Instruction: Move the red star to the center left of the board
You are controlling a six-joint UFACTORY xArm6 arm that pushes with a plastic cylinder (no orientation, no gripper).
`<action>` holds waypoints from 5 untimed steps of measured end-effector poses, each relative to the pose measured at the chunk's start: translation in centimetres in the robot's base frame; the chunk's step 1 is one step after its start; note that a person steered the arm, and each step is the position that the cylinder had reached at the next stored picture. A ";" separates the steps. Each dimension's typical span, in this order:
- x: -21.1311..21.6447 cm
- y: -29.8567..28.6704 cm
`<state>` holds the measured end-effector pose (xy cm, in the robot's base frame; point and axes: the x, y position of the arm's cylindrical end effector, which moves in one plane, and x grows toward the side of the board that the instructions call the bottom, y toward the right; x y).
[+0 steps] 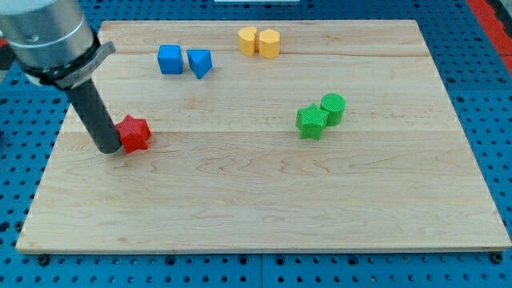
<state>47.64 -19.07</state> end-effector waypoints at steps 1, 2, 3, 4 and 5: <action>0.9 4.2; -1.7 6.9; -3.1 3.1; -4.7 0.2; -5.3 5.5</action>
<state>42.39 -13.56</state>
